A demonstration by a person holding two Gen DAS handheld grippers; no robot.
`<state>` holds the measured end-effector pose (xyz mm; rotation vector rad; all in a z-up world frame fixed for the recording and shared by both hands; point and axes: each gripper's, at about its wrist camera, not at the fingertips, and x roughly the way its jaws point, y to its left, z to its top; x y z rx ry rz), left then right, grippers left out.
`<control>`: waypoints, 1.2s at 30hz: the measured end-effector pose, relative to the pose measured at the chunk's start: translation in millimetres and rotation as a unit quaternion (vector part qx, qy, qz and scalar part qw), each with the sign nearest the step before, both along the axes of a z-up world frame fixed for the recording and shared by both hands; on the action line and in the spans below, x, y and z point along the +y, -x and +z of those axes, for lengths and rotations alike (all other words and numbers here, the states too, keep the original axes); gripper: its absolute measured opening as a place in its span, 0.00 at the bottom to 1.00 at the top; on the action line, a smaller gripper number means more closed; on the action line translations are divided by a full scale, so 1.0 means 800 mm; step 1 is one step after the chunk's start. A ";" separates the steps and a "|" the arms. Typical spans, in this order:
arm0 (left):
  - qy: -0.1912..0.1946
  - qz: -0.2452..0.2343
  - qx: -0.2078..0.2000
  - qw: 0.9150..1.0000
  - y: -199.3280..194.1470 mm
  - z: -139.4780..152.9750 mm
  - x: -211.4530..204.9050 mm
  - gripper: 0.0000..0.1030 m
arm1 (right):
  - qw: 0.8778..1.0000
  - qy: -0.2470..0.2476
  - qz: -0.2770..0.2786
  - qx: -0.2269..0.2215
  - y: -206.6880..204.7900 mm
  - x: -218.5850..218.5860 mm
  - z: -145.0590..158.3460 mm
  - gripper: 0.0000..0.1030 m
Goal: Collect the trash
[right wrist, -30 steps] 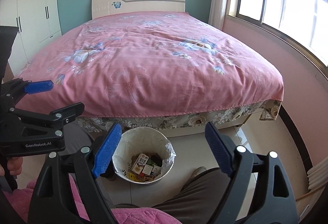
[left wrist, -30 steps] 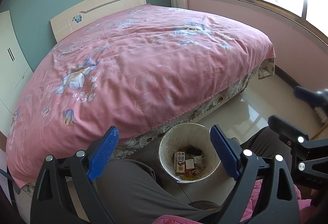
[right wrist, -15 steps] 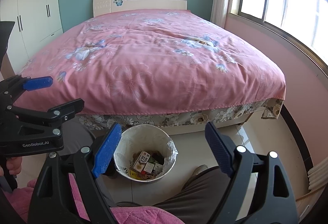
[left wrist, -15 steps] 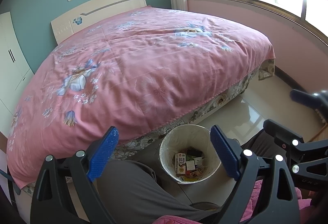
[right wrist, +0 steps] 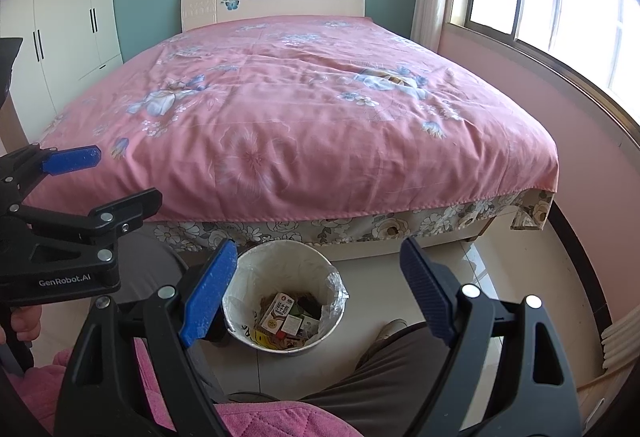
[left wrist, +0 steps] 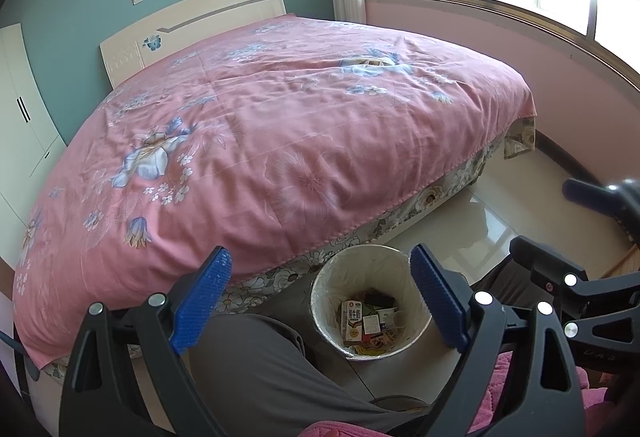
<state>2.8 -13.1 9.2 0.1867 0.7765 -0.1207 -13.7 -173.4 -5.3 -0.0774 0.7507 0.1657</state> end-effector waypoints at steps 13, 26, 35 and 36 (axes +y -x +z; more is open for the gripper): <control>0.001 0.000 0.000 1.000 0.000 0.000 0.000 0.90 | 1.000 0.000 0.001 0.004 -0.002 -0.001 -0.003 0.80; 0.000 -0.002 -0.002 1.000 0.001 0.001 -0.004 0.90 | 1.000 -0.003 0.003 0.010 -0.004 -0.003 -0.007 0.80; 0.000 -0.002 0.002 1.000 0.001 -0.001 -0.006 0.90 | 1.000 -0.003 0.004 0.012 -0.004 -0.003 -0.010 0.80; 0.000 -0.002 0.002 1.000 0.001 -0.001 -0.006 0.90 | 1.000 -0.003 0.004 0.012 -0.004 -0.003 -0.010 0.80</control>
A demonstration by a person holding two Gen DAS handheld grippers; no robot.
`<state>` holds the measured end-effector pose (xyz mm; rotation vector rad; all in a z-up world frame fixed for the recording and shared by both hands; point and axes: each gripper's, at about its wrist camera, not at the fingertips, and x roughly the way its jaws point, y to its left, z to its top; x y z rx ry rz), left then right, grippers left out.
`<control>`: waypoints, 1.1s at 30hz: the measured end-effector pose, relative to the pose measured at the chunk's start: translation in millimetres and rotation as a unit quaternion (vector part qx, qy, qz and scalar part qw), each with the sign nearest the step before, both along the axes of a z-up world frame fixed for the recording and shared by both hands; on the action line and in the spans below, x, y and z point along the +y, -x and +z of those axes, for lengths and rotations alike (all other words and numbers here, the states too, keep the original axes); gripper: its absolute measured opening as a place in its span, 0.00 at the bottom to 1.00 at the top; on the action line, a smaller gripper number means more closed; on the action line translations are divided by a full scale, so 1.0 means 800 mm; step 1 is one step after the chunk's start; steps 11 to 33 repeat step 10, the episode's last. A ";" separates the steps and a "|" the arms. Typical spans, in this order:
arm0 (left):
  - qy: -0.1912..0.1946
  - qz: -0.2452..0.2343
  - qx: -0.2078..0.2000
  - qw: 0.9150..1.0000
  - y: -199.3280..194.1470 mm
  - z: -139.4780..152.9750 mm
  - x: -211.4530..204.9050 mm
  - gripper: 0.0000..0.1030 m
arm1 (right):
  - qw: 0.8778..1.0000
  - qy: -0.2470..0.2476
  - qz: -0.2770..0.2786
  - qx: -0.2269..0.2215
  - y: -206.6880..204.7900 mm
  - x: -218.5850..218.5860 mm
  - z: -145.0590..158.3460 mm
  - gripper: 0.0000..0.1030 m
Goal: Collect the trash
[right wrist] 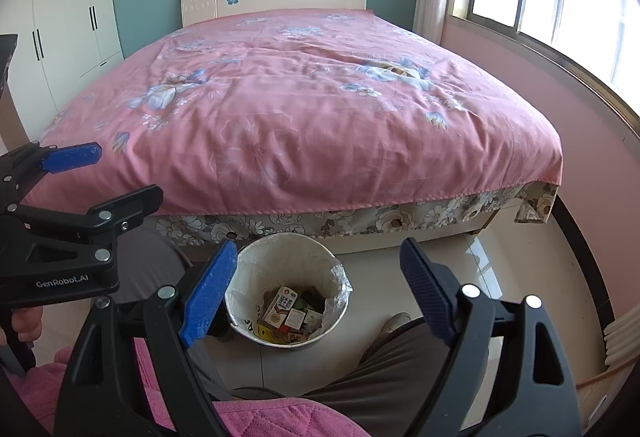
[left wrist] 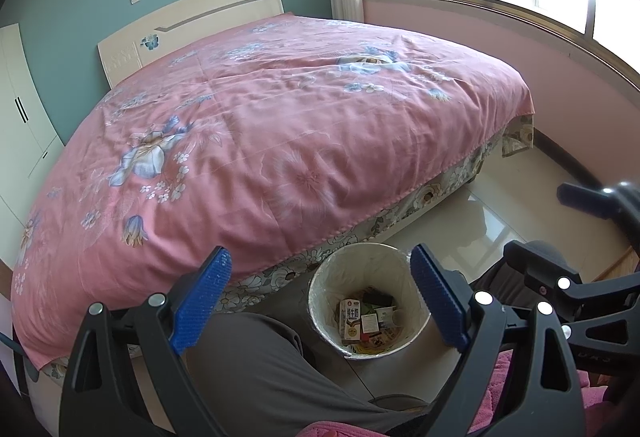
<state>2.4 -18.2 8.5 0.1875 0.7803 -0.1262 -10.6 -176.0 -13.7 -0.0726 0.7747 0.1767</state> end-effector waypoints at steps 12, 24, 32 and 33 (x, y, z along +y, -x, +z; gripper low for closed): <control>0.003 -0.001 0.003 1.000 -0.001 -0.003 0.000 0.90 | 1.000 0.000 0.001 0.000 0.000 0.001 -0.001 0.80; 0.003 -0.001 0.003 1.000 -0.001 -0.003 0.000 0.90 | 1.000 0.000 0.001 0.000 0.000 0.001 -0.001 0.80; 0.003 -0.001 0.003 1.000 -0.001 -0.003 0.000 0.90 | 1.000 0.000 0.001 0.000 0.000 0.001 -0.001 0.80; 0.003 -0.001 0.003 1.000 -0.001 -0.003 0.000 0.90 | 1.000 0.000 0.001 0.000 0.000 0.001 -0.001 0.80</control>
